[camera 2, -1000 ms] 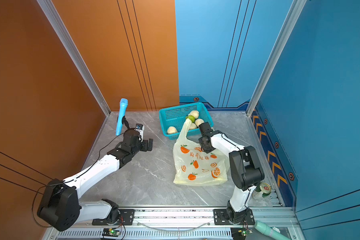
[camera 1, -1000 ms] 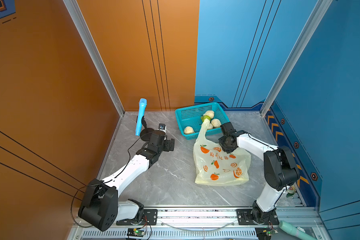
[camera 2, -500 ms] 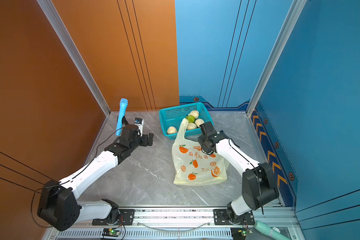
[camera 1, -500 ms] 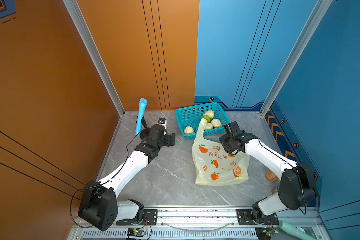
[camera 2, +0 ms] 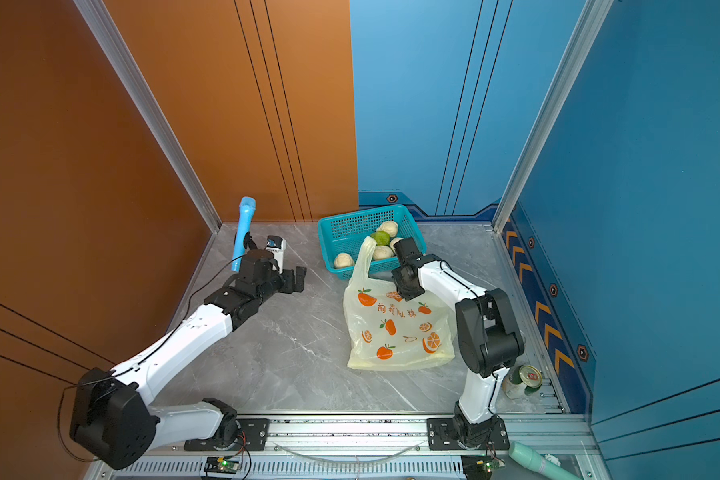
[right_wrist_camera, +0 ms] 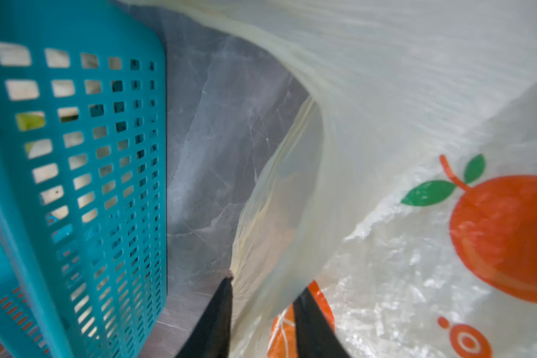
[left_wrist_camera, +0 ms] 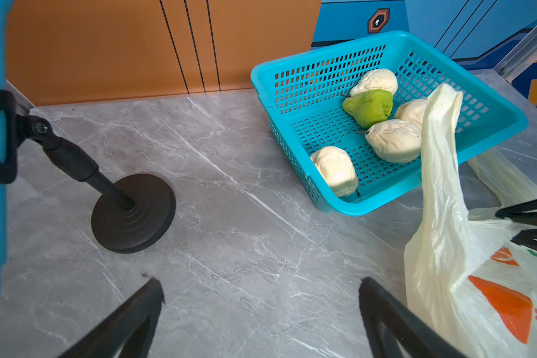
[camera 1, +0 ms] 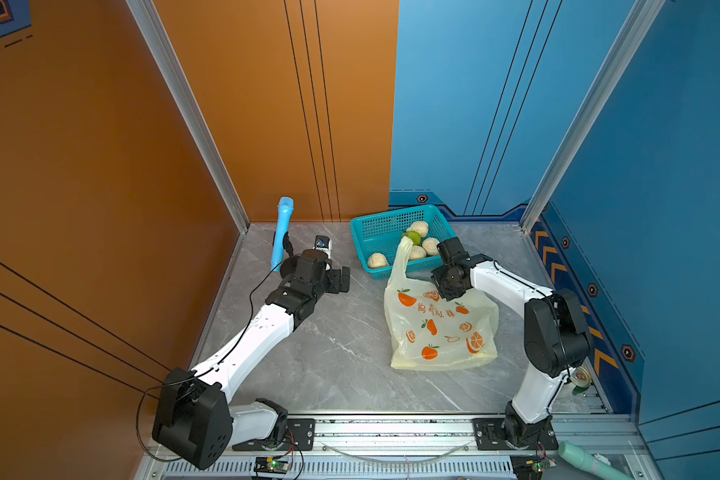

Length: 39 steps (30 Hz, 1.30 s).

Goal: Place the pears into plastic bags & tie knots
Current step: Pick up the plastic bag at the center of the board.

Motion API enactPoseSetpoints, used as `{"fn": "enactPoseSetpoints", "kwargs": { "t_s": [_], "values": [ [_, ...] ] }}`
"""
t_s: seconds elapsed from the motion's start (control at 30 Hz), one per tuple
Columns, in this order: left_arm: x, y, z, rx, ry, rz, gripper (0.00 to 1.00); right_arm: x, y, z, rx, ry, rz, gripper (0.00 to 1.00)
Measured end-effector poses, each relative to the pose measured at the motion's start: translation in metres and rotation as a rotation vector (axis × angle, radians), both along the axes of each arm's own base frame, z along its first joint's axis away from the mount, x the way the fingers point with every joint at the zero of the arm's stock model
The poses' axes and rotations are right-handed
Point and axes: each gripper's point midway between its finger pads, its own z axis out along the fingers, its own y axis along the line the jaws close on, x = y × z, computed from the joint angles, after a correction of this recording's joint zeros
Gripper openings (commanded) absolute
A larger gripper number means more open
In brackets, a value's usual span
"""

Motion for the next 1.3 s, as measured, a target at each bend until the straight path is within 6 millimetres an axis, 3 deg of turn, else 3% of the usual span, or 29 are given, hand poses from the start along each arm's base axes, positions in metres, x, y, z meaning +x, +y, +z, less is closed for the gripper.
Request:
{"fn": "enactPoseSetpoints", "kwargs": {
  "t_s": [0.07,0.2,0.33,0.53,0.73,0.97,1.13,1.3],
  "values": [
    [0.0,0.0,0.002,-0.003,-0.005,0.001,0.99,0.001,0.0,0.003,0.001,-0.008,0.007,0.0],
    [-0.001,0.004,0.003,-0.008,0.002,0.009,0.99,-0.003,0.005,0.021,0.015,-0.052,0.034,0.0],
    [0.0,0.016,0.003,-0.04,0.032,0.048,0.97,-0.02,0.014,0.063,0.026,-0.159,0.123,0.0],
    [0.008,0.061,0.017,-0.22,0.072,0.167,0.93,-0.063,0.045,0.14,0.059,-0.409,0.379,0.0],
    [0.009,0.074,0.035,-0.373,0.098,0.158,0.93,-0.103,0.081,0.186,0.101,-0.6,0.662,0.0],
    [0.003,0.089,0.024,-0.475,0.163,0.174,0.93,-0.135,0.129,0.218,0.164,-0.729,0.928,0.0],
    [-0.006,0.098,0.001,-0.511,0.222,0.2,0.93,-0.16,0.174,0.247,0.196,-0.83,1.163,0.0],
    [-0.016,0.089,-0.027,-0.552,0.315,0.17,0.9,-0.165,0.179,0.249,0.172,-0.878,1.261,0.0]
  ]
}}
